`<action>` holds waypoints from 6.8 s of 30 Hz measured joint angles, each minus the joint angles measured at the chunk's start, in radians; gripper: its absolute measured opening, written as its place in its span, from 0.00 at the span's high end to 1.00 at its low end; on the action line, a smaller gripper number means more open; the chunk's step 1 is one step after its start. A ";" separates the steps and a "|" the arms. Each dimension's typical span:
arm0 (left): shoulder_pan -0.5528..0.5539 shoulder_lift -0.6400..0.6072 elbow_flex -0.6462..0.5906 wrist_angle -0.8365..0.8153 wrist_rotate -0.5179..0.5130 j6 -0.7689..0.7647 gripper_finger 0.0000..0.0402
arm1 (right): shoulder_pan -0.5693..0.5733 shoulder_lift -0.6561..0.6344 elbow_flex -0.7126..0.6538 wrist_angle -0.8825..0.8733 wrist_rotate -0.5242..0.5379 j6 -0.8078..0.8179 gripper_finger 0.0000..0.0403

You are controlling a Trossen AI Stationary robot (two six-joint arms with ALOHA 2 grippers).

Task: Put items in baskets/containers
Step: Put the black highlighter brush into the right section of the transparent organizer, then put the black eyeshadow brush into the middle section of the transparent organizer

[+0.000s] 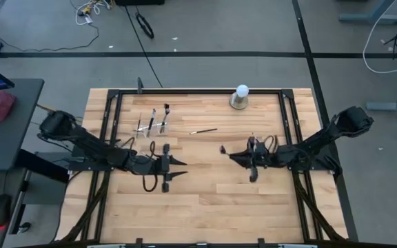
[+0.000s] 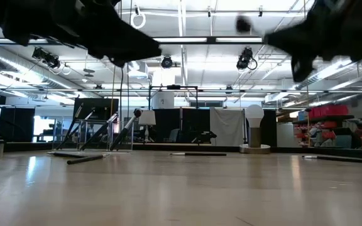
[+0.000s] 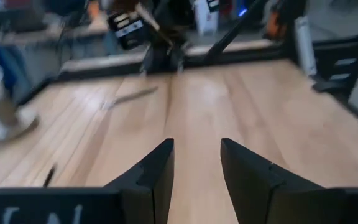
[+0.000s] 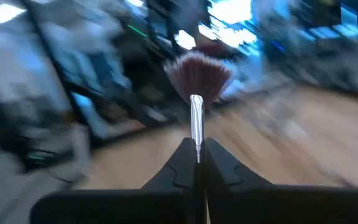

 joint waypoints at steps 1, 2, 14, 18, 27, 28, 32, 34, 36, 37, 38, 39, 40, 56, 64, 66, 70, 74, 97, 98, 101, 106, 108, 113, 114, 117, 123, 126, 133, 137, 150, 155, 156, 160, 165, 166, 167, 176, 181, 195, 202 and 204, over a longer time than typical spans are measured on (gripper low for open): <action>0.000 0.032 0.000 0.069 0.010 0.028 0.66 | 0.012 0.000 0.019 0.016 -0.026 -0.032 0.98; 0.001 0.064 0.000 0.145 0.020 0.053 0.66 | 0.020 0.000 0.042 0.012 -0.056 -0.058 0.98; 0.087 0.222 0.157 0.431 0.306 0.222 0.51 | 0.034 0.164 0.319 -0.042 -0.376 -0.223 0.98; 0.085 0.222 0.234 0.404 0.455 0.334 0.39 | 0.034 0.232 0.372 -0.042 -0.421 -0.228 0.97; 0.062 0.233 0.378 0.190 0.466 0.409 0.37 | 0.033 0.266 0.406 0.006 -0.466 -0.235 0.97; 0.062 0.237 0.386 0.186 0.470 0.411 0.39 | 0.034 0.266 0.406 0.007 -0.466 -0.236 0.97; 0.062 0.267 0.423 0.189 0.511 0.428 0.45 | 0.034 0.266 0.406 0.007 -0.466 -0.239 0.97; 0.061 0.278 0.436 0.186 0.513 0.428 0.50 | 0.033 0.266 0.405 0.005 -0.466 -0.239 0.97; 0.061 0.288 0.453 0.188 0.513 0.428 0.54 | 0.033 0.266 0.405 0.004 -0.466 -0.239 0.97; 0.062 0.294 0.462 0.192 0.512 0.428 0.56 | 0.033 0.266 0.405 0.004 -0.466 -0.239 0.97; 0.062 0.296 0.464 0.189 0.511 0.428 0.58 | 0.033 0.266 0.405 0.004 -0.466 -0.239 0.97; 0.062 0.296 0.465 0.186 0.511 0.428 0.60 | 0.033 0.266 0.405 0.004 -0.465 -0.239 0.97; 0.062 0.296 0.467 0.187 0.511 0.428 0.62 | 0.034 0.266 0.405 0.003 -0.466 -0.239 0.97; 0.047 0.267 0.467 0.119 0.446 0.351 0.95 | 0.034 0.231 0.405 -0.163 -0.380 -0.197 0.81; -0.026 0.041 0.467 -0.390 -0.075 0.268 0.95 | 0.033 0.106 0.403 -0.560 -0.105 -0.080 0.71; -0.021 -0.028 0.467 -0.556 -0.205 0.198 0.95 | 0.033 0.106 0.403 -0.569 -0.077 -0.067 0.70; 0.059 -0.150 0.467 -0.891 -0.325 0.010 0.95 | 0.033 0.113 0.403 -0.568 -0.067 -0.066 0.70; 0.216 -0.239 0.467 -1.150 -0.293 -0.126 0.95 | 0.034 0.113 0.403 -0.567 -0.068 -0.066 0.72; 0.847 -0.252 0.188 -0.898 0.213 -0.182 0.92 | 0.045 0.113 0.403 -0.565 -0.068 -0.070 0.75; 0.852 -0.252 0.172 -0.877 0.225 -0.196 0.92 | 0.045 0.113 0.403 -0.565 -0.068 -0.070 0.75; 0.863 -0.252 0.128 -0.828 0.243 -0.235 0.92 | 0.045 0.113 0.403 -0.565 -0.068 -0.070 0.75; 0.878 -0.252 0.095 -0.810 0.243 -0.254 0.92 | 0.045 0.113 0.403 -0.564 -0.068 -0.070 0.75; 0.878 -0.252 0.085 -0.800 0.243 -0.254 0.91 | 0.045 0.113 0.403 -0.564 -0.068 -0.070 0.75; 0.878 -0.251 0.080 -0.799 0.239 -0.255 0.87 | 0.045 0.113 0.403 -0.564 -0.068 -0.070 0.75; 0.878 -0.251 0.080 -0.799 0.238 -0.255 0.86 | 0.045 0.113 0.403 -0.564 -0.068 -0.070 0.75; 0.878 -0.251 0.080 -0.797 0.229 -0.254 0.84 | 0.045 0.113 0.403 -0.564 -0.069 -0.070 0.75; 0.895 -0.251 0.080 -0.791 0.213 -0.254 0.78 | 0.045 0.113 0.404 -0.564 -0.068 -0.071 0.75; 0.906 -0.252 0.083 -0.759 0.211 -0.246 0.74 | 0.045 0.113 0.405 -0.574 -0.068 -0.071 0.75; 0.872 -0.275 0.197 -0.831 0.335 -0.193 0.73 | 0.023 0.113 0.405 -0.796 -0.015 0.026 0.75; 0.778 -0.293 0.242 -0.825 0.409 -0.174 0.76 | 0.010 0.089 0.405 -1.050 0.087 0.191 0.75; 0.334 -0.214 0.228 -0.664 0.178 -0.148 0.83 | -0.022 -0.135 0.405 -1.790 0.256 0.651 0.64; 0.248 -0.139 0.228 -0.551 0.125 -0.147 0.83 | -0.022 -0.150 0.352 -1.871 0.263 0.789 0.58; 0.238 -0.123 0.228 -0.537 0.125 -0.147 0.83 | -0.022 -0.150 0.331 -1.872 0.262 0.818 0.58; 0.208 -0.062 0.228 -0.493 0.125 -0.148 0.83 | -0.038 -0.150 0.229 -1.875 0.288 1.002 0.57; 0.185 0.002 0.228 -0.462 0.125 -0.154 0.83 | -0.089 -0.150 0.094 -1.781 0.356 1.129 0.58; 0.183 0.010 0.228 -0.456 0.125 -0.154 0.83 | -0.100 -0.150 0.066 -1.729 0.360 1.113 0.58; 0.180 0.017 0.228 -0.458 0.125 -0.154 0.83 | -0.110 -0.150 0.035 -1.669 0.361 1.084 0.58; 0.178 0.033 0.228 -0.425 0.125 -0.156 0.83 | -0.156 -0.148 -0.168 -1.126 0.402 0.815 0.64; 0.179 0.033 0.228 -0.412 0.125 -0.157 0.83 | -0.156 -0.125 -0.170 -1.115 0.398 0.782 0.77; 0.179 0.033 0.228 -0.412 0.125 -0.157 0.83 | -0.153 -0.031 -0.119 -1.114 0.397 0.705 0.98; 0.174 0.039 0.228 -0.406 0.132 -0.156 0.83 | -0.124 -0.028 -0.043 -1.012 0.287 0.621 0.99; 0.174 0.053 0.228 -0.402 0.143 -0.146 0.83 | -0.112 -0.028 -0.039 -0.901 0.292 0.548 0.99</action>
